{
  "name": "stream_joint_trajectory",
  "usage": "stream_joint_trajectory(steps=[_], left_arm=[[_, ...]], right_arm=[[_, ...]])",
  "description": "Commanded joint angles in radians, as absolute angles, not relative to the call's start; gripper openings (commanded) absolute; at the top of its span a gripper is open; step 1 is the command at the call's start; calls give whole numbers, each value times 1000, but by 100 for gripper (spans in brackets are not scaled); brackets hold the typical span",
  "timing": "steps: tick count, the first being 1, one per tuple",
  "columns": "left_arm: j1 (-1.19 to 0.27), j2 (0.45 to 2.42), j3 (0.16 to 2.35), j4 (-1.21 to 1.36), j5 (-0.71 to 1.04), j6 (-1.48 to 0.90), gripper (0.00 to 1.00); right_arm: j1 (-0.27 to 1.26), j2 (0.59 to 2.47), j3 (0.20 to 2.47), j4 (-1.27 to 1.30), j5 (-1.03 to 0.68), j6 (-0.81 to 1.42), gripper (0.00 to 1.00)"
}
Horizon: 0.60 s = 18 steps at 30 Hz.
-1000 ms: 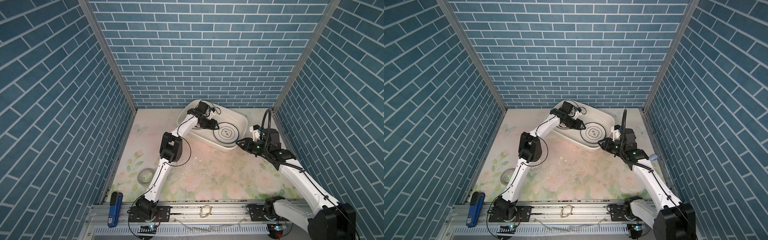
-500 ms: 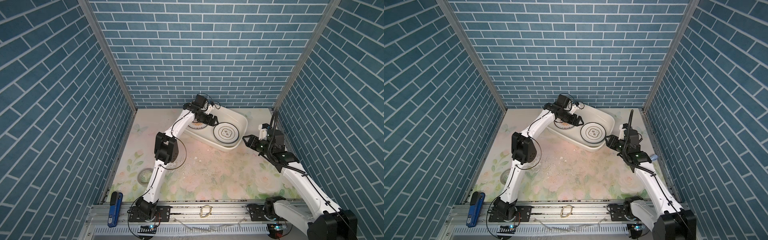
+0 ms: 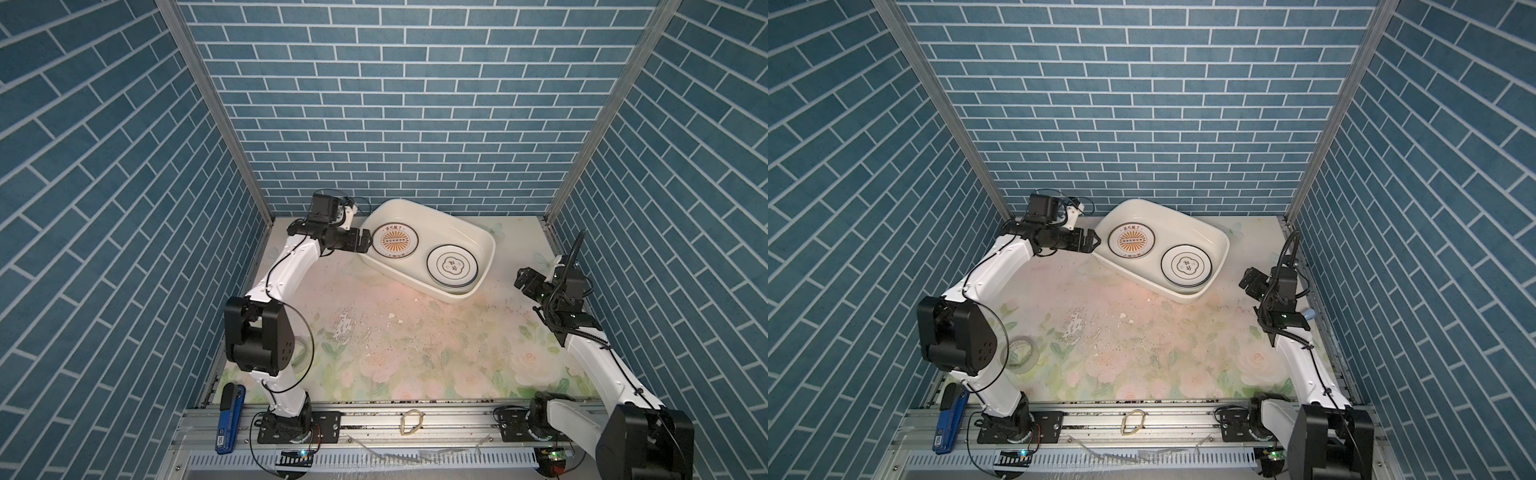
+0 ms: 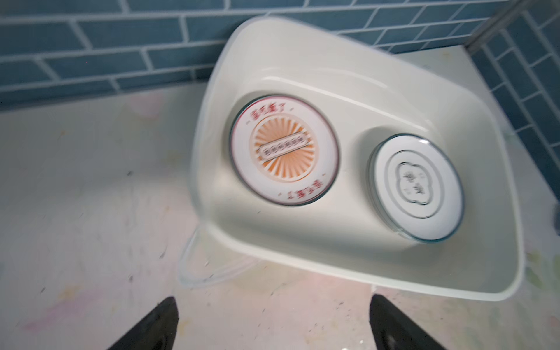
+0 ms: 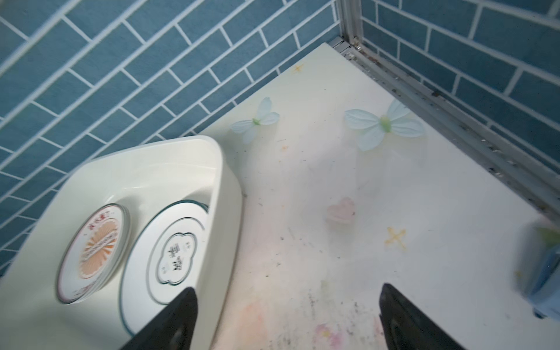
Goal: Place the plates into the plastic bin on the countertop
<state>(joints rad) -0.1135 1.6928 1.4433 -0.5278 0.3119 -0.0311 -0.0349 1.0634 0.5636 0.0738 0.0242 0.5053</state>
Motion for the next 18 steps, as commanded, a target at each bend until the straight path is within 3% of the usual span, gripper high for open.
stream_joint_trajectory(steps=[1,9,18], left_arm=[[-12,1588,1242,-308,229,-67,100],[179,1325,678,253,223,-56,100],[225,1352,421,663,303,-87,100]], right_arm=[[-55,1049,491,270,153,394,98],[-92,1160,291,676,206,215,99],[-118,1429,206,1113,114,186,99]])
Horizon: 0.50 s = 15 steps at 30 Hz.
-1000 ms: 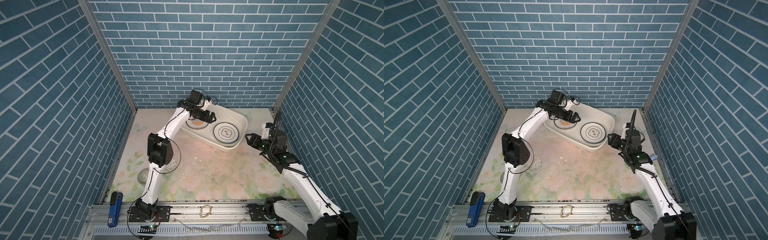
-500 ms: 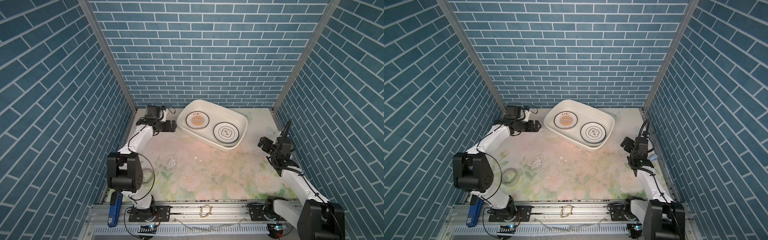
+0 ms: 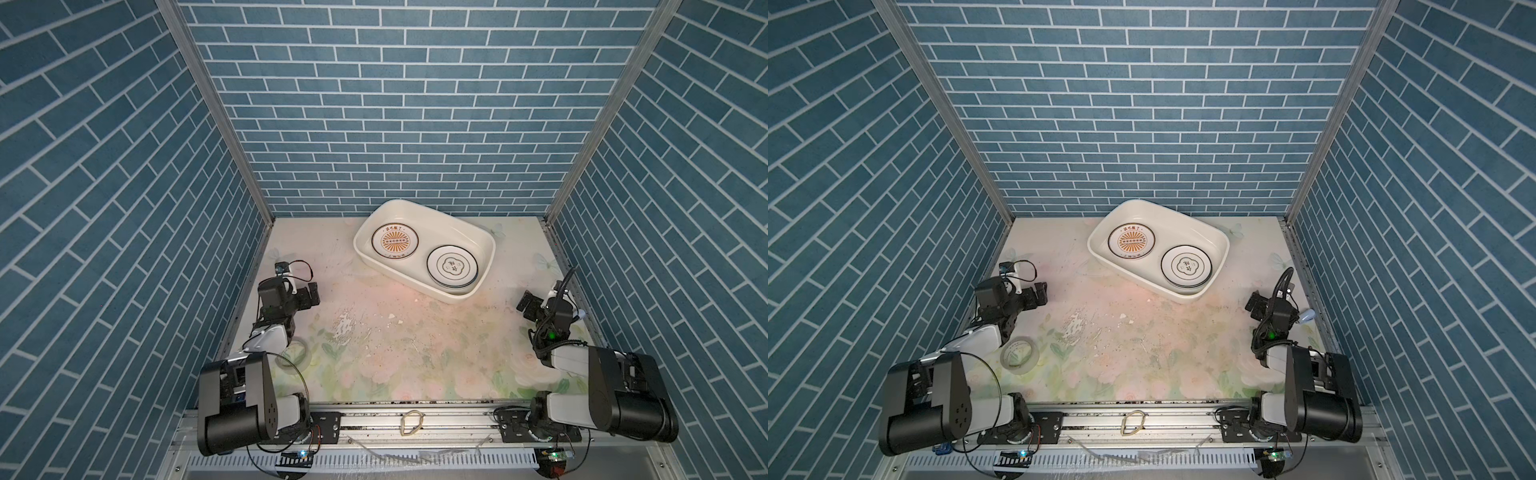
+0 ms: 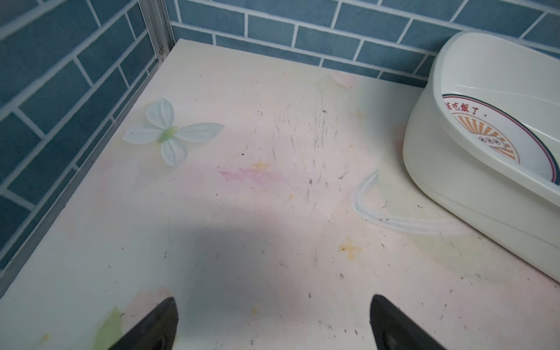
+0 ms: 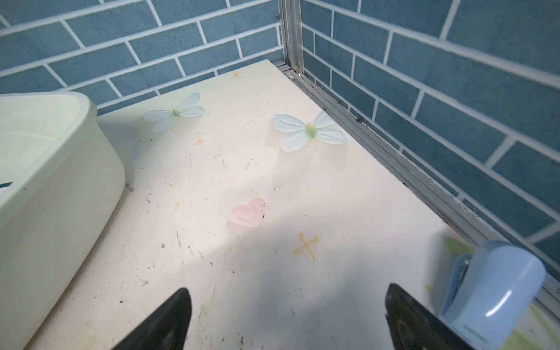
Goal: Place the plates into the plastic bin on the countertop
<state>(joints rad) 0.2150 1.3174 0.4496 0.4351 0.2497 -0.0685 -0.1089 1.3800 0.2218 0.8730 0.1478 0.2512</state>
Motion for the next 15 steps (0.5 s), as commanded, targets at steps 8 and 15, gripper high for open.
stream_joint_trajectory(steps=[8,15], left_arm=[[209,1467,307,994,354,-92,100],[129,1584,177,1329,206,-40,100]], right_arm=[[-124,1573,194,1280,30,161,99],[-124,1552,220,1204,39,164,99]])
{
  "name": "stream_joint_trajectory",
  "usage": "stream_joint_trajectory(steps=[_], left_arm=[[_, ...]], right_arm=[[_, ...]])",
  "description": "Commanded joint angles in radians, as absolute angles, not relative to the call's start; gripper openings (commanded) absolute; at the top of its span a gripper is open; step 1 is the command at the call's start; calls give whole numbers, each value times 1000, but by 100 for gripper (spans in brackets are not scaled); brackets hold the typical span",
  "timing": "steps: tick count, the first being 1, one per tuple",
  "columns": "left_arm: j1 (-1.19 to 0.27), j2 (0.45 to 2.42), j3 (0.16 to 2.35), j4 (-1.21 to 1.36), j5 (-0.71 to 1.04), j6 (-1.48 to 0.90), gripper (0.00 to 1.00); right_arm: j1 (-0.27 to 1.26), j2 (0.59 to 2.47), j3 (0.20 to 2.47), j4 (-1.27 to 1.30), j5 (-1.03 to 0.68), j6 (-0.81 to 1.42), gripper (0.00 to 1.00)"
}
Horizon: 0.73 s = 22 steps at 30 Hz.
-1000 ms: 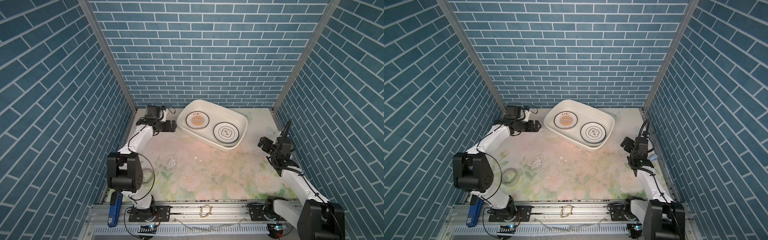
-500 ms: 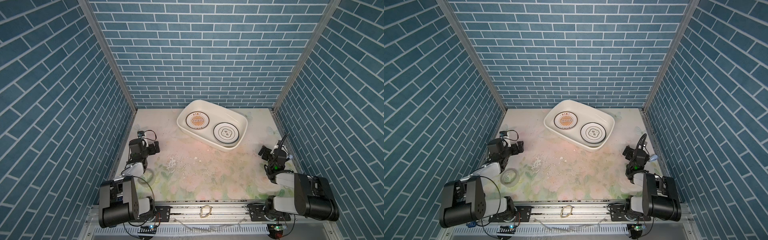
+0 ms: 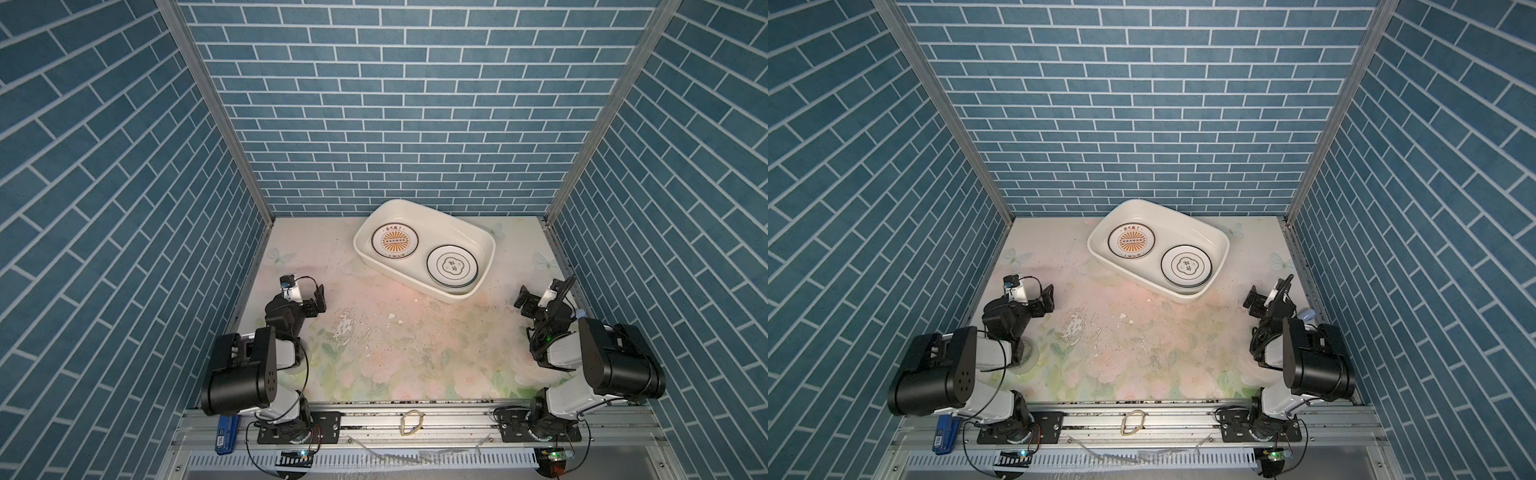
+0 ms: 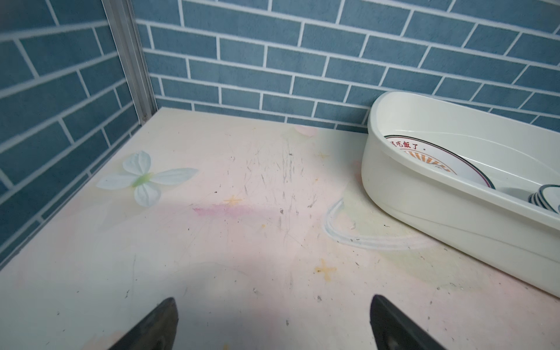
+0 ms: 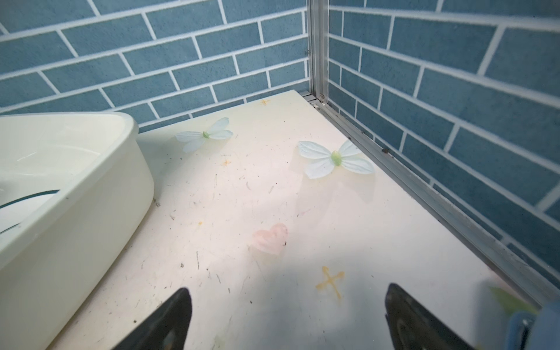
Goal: Place the plates into the plastic bin on the countertop
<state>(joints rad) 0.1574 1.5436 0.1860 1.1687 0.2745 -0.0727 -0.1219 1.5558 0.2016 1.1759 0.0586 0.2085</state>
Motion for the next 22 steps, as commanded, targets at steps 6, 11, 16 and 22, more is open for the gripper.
stream_joint_trajectory(steps=[6,11,16,22], left_arm=[[109,1550,236,1177,146,-39,100],[101,1546,257,1134,145,-30,99],[96,1541,266,1113,138,-25,100],[95,1541,265,1111,138,-25,100]], right_arm=[[-124,1546,224,1190,36,160,99],[-124,1548,224,1191,28,161,99],[-124,1545,237,1166,28,158,99],[-116,1542,245,1140,20,145,99]])
